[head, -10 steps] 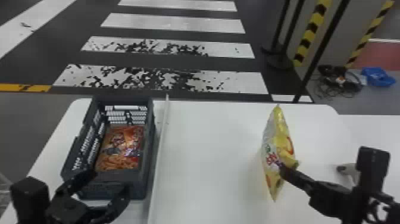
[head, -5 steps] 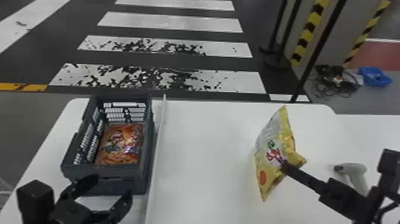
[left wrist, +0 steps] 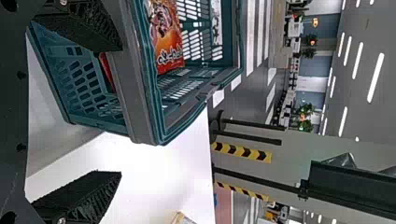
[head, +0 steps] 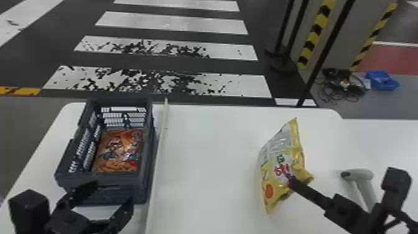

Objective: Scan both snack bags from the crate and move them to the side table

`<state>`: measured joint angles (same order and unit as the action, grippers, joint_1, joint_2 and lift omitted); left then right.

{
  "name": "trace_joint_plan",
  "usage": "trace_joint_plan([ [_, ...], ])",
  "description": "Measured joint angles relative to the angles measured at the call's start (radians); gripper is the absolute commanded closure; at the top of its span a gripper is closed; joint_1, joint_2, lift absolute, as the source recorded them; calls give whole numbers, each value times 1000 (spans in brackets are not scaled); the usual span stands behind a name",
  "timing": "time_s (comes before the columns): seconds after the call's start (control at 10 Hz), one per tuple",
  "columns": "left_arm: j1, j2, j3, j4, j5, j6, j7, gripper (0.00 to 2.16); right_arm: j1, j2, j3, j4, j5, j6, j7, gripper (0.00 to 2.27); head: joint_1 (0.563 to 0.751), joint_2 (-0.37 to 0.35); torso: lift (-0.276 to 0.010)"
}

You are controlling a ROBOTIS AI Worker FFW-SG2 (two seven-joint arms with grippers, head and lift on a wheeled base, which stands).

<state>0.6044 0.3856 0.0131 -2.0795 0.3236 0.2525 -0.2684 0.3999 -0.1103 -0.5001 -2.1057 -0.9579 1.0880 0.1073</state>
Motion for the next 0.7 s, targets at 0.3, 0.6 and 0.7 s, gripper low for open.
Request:
trace_joint_plan([
  [0.3, 11, -15, 2, -17, 0, -5, 5, 39, 4, 0, -56, 93, -60, 3, -10, 1588, 695, -137, -95],
  [0.6, 18, -27, 7, -26, 0, -6, 5, 39, 36, 0, -102, 75, -63, 37, -106, 29, 695, -200, -95],
  [0.7, 19, -31, 7, -26, 0, -7, 6, 39, 43, 1, -103, 75, -58, 35, -109, 56, 695, -204, -95],
])
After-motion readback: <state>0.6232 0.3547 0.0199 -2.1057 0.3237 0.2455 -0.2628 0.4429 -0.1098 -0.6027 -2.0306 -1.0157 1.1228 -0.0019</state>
